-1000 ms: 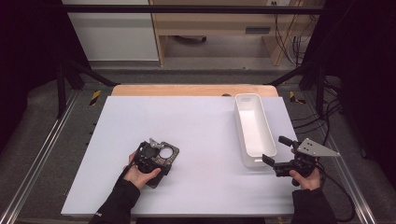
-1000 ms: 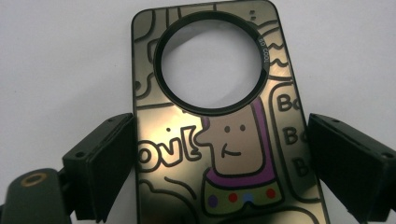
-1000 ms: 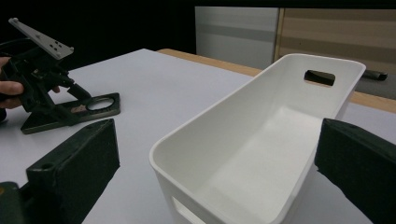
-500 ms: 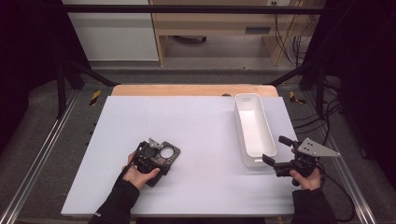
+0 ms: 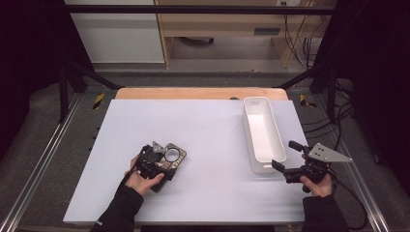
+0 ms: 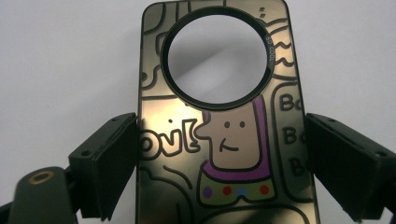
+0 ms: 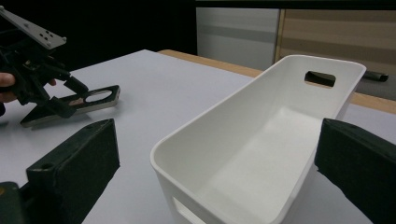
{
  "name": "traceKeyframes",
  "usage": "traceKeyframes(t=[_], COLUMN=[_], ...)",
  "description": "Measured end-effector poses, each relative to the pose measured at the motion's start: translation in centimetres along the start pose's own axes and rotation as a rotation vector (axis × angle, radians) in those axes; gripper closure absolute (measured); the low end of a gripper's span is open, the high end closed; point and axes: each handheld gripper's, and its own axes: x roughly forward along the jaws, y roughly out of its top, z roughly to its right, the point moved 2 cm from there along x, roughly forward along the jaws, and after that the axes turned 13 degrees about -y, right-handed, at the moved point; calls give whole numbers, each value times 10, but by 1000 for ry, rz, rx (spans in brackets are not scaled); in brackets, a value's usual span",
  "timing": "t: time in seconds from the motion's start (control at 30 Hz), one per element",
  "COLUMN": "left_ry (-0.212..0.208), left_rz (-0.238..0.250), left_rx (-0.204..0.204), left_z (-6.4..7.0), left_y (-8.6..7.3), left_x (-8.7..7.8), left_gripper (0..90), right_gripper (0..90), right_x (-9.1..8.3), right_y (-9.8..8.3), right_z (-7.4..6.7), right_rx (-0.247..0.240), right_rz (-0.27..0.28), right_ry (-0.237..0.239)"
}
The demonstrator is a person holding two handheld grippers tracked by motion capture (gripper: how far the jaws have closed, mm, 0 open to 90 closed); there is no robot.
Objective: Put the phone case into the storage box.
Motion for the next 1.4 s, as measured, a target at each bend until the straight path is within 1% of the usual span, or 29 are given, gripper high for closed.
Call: traceKeyframes(t=[0.13,0.23,0.47,0.63,0.9,1.0,1.3,1.4], left_ry=[-6,-8,-14,-24,-35,-41,-57,-61], left_rz=[17,25,48,76,106,113,135,141], left_rx=[0,8,33,49,85,95,154,165], left_z=[1,2,8,11,17,20,33,36], left_y=[1,2,5,7,9,10,13,14], left_x=[-5,-7,-14,-22,-31,-34,-44,-46], left_gripper=[115,115,115,115,115,115,115,116], right_gripper=[3,3,3,3,3,3,3,3], right_x=[0,0,0,0,-1,-1,-1,-1], right_y=[0,0,1,1,2,2,3,3], right_z=[0,-1,-1,-2,-2,-3,-3,-3], right_rx=[-2,-1,-3,-6,-8,-12,-12,-13], right_rz=[1,1,0,1,3,4,8,6], right_ry=[1,4,7,7,12,13,13,14])
